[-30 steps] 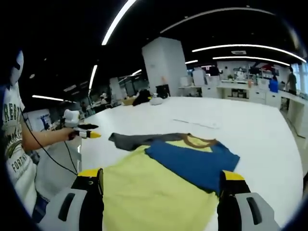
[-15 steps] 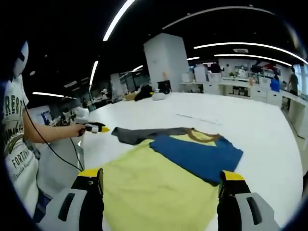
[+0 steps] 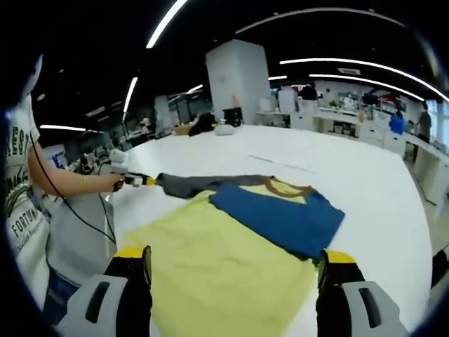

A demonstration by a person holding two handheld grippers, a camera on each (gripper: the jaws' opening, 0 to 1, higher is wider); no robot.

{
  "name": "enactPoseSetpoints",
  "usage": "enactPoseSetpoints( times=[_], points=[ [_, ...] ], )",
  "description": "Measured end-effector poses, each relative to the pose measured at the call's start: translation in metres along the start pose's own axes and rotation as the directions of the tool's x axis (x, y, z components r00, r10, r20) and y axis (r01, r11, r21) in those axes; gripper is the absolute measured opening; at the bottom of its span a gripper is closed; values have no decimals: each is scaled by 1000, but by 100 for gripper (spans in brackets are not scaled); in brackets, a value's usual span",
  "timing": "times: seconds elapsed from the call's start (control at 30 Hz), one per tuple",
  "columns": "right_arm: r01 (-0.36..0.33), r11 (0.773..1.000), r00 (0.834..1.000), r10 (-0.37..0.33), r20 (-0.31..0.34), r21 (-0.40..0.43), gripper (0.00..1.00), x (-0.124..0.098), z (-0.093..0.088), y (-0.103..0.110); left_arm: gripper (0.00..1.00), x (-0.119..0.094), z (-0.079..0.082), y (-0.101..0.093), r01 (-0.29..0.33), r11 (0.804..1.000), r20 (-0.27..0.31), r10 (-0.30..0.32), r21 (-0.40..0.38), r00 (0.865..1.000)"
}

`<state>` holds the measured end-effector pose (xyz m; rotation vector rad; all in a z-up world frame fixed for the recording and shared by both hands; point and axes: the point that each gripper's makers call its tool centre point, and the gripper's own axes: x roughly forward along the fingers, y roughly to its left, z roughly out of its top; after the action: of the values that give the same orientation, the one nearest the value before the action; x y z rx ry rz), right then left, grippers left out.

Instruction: Fold the garment on the visible template until the final outline fits inside the template.

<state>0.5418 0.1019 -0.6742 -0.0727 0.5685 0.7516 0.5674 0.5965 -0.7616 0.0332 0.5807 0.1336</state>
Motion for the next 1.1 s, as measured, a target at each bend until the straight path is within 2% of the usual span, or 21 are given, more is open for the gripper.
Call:
enactPoseSetpoints(
  times=[0.17, 0.27, 0.3, 0.33, 0.43, 0.5, 0.6, 0.67, 0.73, 0.8, 0.83, 0.87, 0.9, 0.93, 0.97, 1.03, 1.1],
  points=[
    [2, 1000, 1000, -3, -19, -18, 98, -2, -5, 4, 18, 7, 3, -3, 14, 1000, 22, -14, -13, 1000],
    [14, 1000, 1000, -15, -26, -19, 98, -5, -9, 2, 18, 9, -10, -6, 3, 994, -18, -5, -108, 1000],
    [23, 999, 999, -24, -30, -27, 98, -6, -10, 1, 18, 10, 2, -2, -15, 993, 71, 23, -114, 997],
    [29, 999, 999, -30, -32, -36, 97, -6, -11, 1, 17, 7, -8, -3, -12, 994, 14, 13, -109, 1000],
    [28, 998, 999, -29, -36, -47, 97, -9, -13, 3, 19, 6, -6, 3, -53, 995, 22, 55, -81, 998],
    [27, 999, 999, -29, -34, -44, 97, -9, -14, 4, 23, 7, -5, 3, -50, 996, 27, 52, -77, 998],
    [36, 998, 999, -38, -32, -41, 97, -10, -15, 3, 23, 10, -7, 5, -42, 990, 27, 46, -136, 999],
    [39, 999, 999, -40, -28, -32, 96, -11, -16, 3, 21, 12, -5, 2, -22, 984, 53, 32, -178, 998],
    [42, 999, 999, -42, -22, -31, 96, -11, -15, 4, 20, 11, -5, 3, -33, 989, 52, 41, -146, 998],
    [44, 999, 999, -44, -19, -27, 96, -11, -15, 3, 18, 11, -5, 5, -40, 985, 52, 49, -167, 997],
    [45, 999, 999, -45, -18, -26, 96, -11, -16, 3, 14, 11, -4, 7, -49, 981, 53, 60, -189, 997],
    [45, 999, 999, -46, -18, -26, 96, -10, -16, 2, 4, 10, -7, 10, -65, 972, 36, 75, -226, 997],
    [47, 999, 999, -47, -20, -26, 95, -10, -16, 3, 0, 11, -4, 8, -36, 948, 45, 53, -317, 998],
    [48, 998, 999, -48, -22, -30, 94, -10, -15, 3, 0, 11, -9, 7, -32, 933, 12, 39, -359, 999],
    [48, 998, 999, -49, -18, -40, 93, -9, -14, 4, 0, 12, -6, 13, -33, 944, 29, 46, -329, 999],
    [46, 998, 999, -47, -14, -48, 94, -9, -11, 5, 0, 13, -8, 13, -36, 953, 8, 40, -300, 999],
    [49, 998, 999, -49, -3, -49, 93, -10, -8, 4, 0, 10, -5, 12, -28, 959, 11, 33, -281, 999]
  ],
)
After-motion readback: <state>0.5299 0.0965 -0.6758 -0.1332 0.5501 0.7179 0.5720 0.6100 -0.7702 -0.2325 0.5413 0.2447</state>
